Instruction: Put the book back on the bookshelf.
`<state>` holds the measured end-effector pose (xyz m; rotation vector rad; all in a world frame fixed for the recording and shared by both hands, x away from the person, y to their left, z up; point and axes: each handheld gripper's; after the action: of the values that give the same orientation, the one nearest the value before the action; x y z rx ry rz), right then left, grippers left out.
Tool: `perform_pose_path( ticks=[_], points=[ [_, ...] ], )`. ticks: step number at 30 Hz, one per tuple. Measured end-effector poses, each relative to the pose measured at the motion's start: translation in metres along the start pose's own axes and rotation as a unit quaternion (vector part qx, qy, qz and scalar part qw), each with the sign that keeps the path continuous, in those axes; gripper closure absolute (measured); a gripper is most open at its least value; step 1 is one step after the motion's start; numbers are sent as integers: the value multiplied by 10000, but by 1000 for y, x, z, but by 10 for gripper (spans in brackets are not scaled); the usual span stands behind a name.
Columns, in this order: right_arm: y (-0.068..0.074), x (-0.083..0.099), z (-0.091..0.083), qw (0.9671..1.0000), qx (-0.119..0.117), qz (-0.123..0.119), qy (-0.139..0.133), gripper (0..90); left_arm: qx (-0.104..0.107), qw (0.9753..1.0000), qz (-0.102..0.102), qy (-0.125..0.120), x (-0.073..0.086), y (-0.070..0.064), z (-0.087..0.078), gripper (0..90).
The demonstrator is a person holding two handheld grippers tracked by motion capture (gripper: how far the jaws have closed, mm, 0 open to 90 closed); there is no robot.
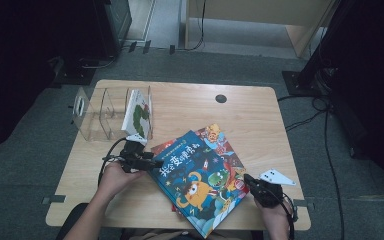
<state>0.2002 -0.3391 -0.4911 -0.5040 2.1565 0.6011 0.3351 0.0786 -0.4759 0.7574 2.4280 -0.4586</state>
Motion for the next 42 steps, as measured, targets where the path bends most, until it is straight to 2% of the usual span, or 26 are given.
perform_pose_path(
  ticks=[12,27,31,36,39,42],
  points=[
    [7,18,-16,9990,341,260,-87,900,30,10000,-8,-41,-1,0,3,376],
    [12,28,-16,9978,454,472,58,900,49,9999,21,-123,-1,-1,1,384],
    [10,26,-13,9980,473,422,50,900,147,9998,46,-95,-1,-3,2,403],
    [6,22,-8,9982,463,382,71,900,57,9999,128,-43,-1,-5,0,398],
    [4,19,-5,9983,438,374,81,900,-124,9998,168,-34,0,-4,-3,391],
    [2,17,-2,9985,432,326,117,900,-219,9996,165,5,2,-2,-5,385]
  ],
)
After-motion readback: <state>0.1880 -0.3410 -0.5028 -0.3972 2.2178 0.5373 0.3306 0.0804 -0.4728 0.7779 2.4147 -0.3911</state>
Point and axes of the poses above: each handheld gripper's, and its own axes: z roughly forward along the jaws, x roughly out of its underside, y roughly to its left, and after that the axes turned 14 degrees about -x, right-handed
